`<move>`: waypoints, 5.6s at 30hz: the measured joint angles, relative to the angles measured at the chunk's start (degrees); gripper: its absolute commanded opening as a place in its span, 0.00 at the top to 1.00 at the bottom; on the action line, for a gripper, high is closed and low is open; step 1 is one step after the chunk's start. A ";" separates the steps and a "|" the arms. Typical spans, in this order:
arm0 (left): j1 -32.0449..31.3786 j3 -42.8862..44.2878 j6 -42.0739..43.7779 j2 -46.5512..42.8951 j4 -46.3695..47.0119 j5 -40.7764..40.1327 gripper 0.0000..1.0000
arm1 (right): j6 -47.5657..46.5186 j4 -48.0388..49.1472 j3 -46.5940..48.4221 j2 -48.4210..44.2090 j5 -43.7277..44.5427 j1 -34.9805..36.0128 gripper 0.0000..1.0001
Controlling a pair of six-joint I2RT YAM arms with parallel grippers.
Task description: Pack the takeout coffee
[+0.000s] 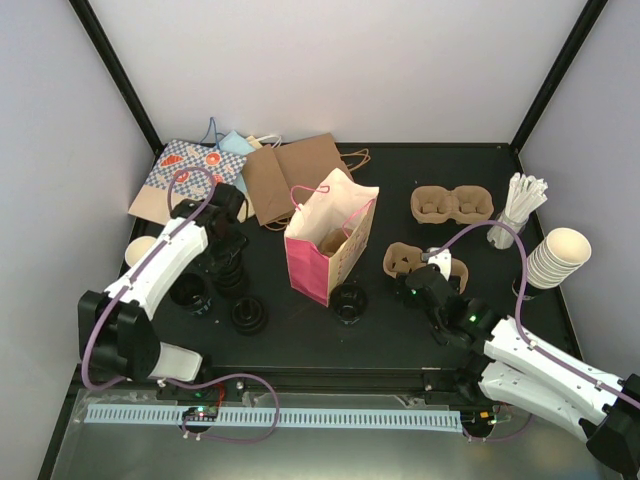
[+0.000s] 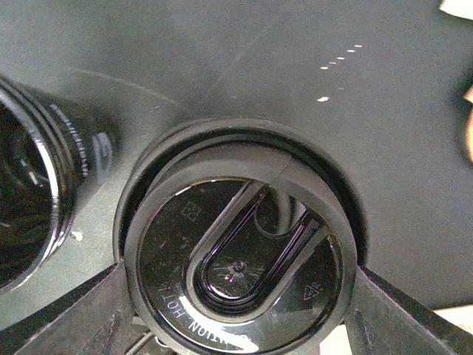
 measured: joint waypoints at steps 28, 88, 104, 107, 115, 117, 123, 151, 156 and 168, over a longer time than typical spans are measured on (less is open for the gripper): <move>-40.02 -5.05 18.62 -21.14 -0.11 6.71 0.38 | -0.15 0.28 0.00 1.25 -0.04 0.00 0.00; -56.81 17.77 40.30 19.71 7.08 -11.45 0.36 | 3.30 -2.08 -1.31 -5.55 3.93 0.00 0.00; -54.73 15.82 42.49 19.67 8.76 -10.05 0.34 | 2.97 -1.84 -1.29 -3.93 3.54 0.00 0.00; -54.38 15.50 42.73 19.52 9.38 -9.88 0.34 | 2.97 -1.84 -1.29 -3.85 3.52 0.00 0.00; -53.51 13.84 43.45 18.34 11.43 -8.50 0.34 | 2.62 -1.46 -1.29 -3.43 3.17 0.00 0.00; -53.48 13.55 43.65 18.12 11.82 -8.31 0.34 | 2.43 -1.31 -1.29 -2.97 2.97 0.00 0.00; -53.24 13.51 44.02 18.08 12.31 -7.61 0.33 | 2.08 -1.20 -1.29 -1.92 2.54 0.00 0.00; -53.20 14.32 44.41 15.39 9.81 -3.82 0.33 | 1.55 -0.98 -1.29 -1.57 2.14 0.00 0.00; -53.20 14.32 44.46 15.43 9.86 -3.02 0.33 | 1.55 -0.98 -1.29 -1.57 2.12 0.00 0.00; -53.20 14.32 44.44 17.03 9.75 -2.97 0.33 | 1.53 -0.98 -1.29 -1.57 2.12 0.00 0.00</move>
